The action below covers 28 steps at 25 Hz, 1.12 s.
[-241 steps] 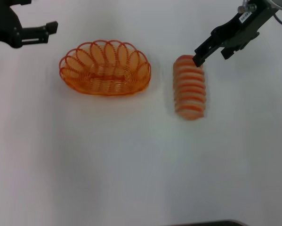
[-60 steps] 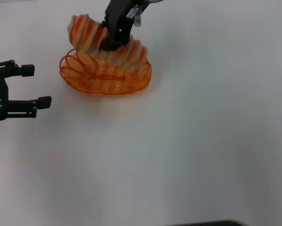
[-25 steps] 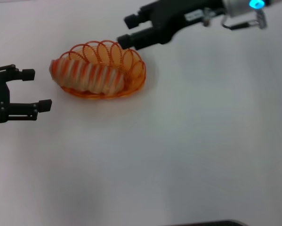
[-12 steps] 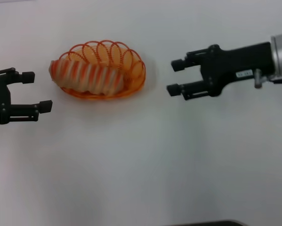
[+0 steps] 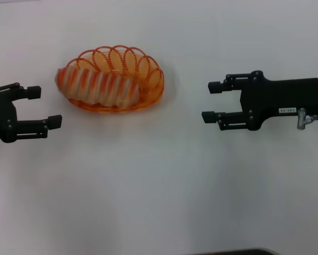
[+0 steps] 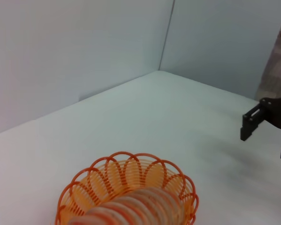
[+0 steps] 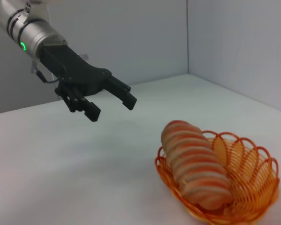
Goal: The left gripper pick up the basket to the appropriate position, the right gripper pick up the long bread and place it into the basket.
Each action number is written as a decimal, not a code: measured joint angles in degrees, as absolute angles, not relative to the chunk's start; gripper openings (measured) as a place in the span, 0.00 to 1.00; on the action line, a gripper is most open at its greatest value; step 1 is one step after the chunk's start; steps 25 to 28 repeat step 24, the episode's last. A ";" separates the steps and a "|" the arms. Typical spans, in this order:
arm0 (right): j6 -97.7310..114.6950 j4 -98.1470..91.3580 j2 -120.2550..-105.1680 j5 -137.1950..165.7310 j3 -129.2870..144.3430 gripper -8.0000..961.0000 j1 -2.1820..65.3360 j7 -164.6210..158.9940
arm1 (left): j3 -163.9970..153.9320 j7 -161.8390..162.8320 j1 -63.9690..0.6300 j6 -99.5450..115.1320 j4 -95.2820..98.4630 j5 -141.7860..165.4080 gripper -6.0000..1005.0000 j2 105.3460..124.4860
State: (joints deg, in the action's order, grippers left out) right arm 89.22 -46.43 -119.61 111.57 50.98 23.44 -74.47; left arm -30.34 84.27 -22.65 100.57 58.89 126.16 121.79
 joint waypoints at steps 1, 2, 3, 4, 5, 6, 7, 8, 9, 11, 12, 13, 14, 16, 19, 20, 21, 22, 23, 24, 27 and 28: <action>88.83 -46.11 -119.58 111.61 51.02 0.76 23.27 -74.40 | -30.33 84.26 -22.62 100.39 58.72 126.17 0.90 121.78; 88.45 -45.87 -119.56 111.63 51.05 0.76 23.07 -74.23 | -30.32 84.24 -22.61 100.20 58.40 126.18 0.90 121.74; 88.14 -45.74 -119.54 111.64 51.09 0.76 22.90 -74.00 | -30.32 84.22 -22.60 100.10 58.20 126.18 0.90 121.70; 88.00 -45.61 -119.50 111.64 51.09 0.76 22.73 -73.65 | -30.32 84.19 -22.62 100.00 58.11 126.17 0.90 121.64; 87.88 -45.57 -119.46 111.64 51.03 0.76 22.63 -73.32 | -30.32 84.16 -22.66 99.95 58.09 126.17 0.90 121.64; 87.74 -45.55 -119.43 111.64 50.96 0.76 22.54 -73.13 | -30.33 84.15 -22.74 99.85 58.04 126.17 0.90 121.64; 87.54 -45.53 -119.43 111.64 50.96 0.76 22.50 -73.03 | -30.41 84.17 -22.86 99.64 57.93 126.17 0.90 121.64; 87.29 -45.53 -119.43 111.64 50.98 0.76 22.48 -72.98 | -30.48 84.17 -22.91 99.41 57.81 126.17 0.90 121.64; 87.07 -45.52 -119.43 111.64 51.05 0.76 22.45 -72.96 | -30.56 84.17 -22.94 99.15 57.68 126.20 0.90 121.64; 86.65 -45.46 -119.48 111.64 51.09 0.76 22.41 -72.95 | -30.63 84.15 -22.95 98.75 57.52 126.21 0.90 121.64; 86.50 -45.44 -119.49 111.64 51.10 0.76 22.41 -72.94 | -30.64 84.14 -22.95 98.65 57.38 126.22 0.90 121.65; 86.28 -45.40 -119.50 111.64 51.14 0.76 22.45 -72.94 | -30.65 84.13 -22.95 98.63 57.25 126.23 0.90 121.65; 86.13 -45.40 -119.50 111.63 51.18 0.76 22.51 -72.93 | -30.68 84.13 -22.96 98.65 57.07 126.24 0.90 121.66; 85.94 -45.38 -119.51 111.63 51.33 0.76 22.75 -72.92 | -30.75 84.14 -22.99 98.79 56.97 126.26 0.90 121.65; 85.76 -45.36 -119.53 111.62 51.63 0.76 23.16 -72.91 | -30.89 84.13 -23.00 98.90 56.95 126.28 0.90 121.64; 85.61 -45.35 -119.55 111.62 51.84 0.76 23.34 -72.91 | -30.91 84.13 -22.99 98.91 56.95 126.29 0.90 121.64; 85.42 -45.35 -119.57 111.61 52.15 0.76 23.59 -72.90 | -30.92 84.13 -22.98 98.92 56.95 126.29 0.90 121.64; 85.24 -45.35 -119.60 111.62 52.45 0.76 23.82 -72.90 | -30.93 84.14 -22.97 98.96 56.95 126.30 0.90 121.64; 85.02 -45.35 -119.63 111.61 52.82 0.76 24.03 -72.90 | -30.93 84.14 -22.97 99.00 56.95 126.30 0.90 121.64; 84.73 -45.35 -119.67 111.61 53.29 0.76 24.28 -72.89 | -30.94 84.16 -22.96 99.06 56.95 126.30 0.90 121.64; 84.73 -45.35 -119.67 111.61 53.29 0.76 24.28 -72.89 | -30.94 84.16 -22.96 99.06 56.95 126.30 0.90 121.64; 84.73 -45.35 -119.67 111.61 53.29 0.76 24.28 -72.89 | -30.94 84.16 -22.96 99.06 56.95 126.30 0.90 121.64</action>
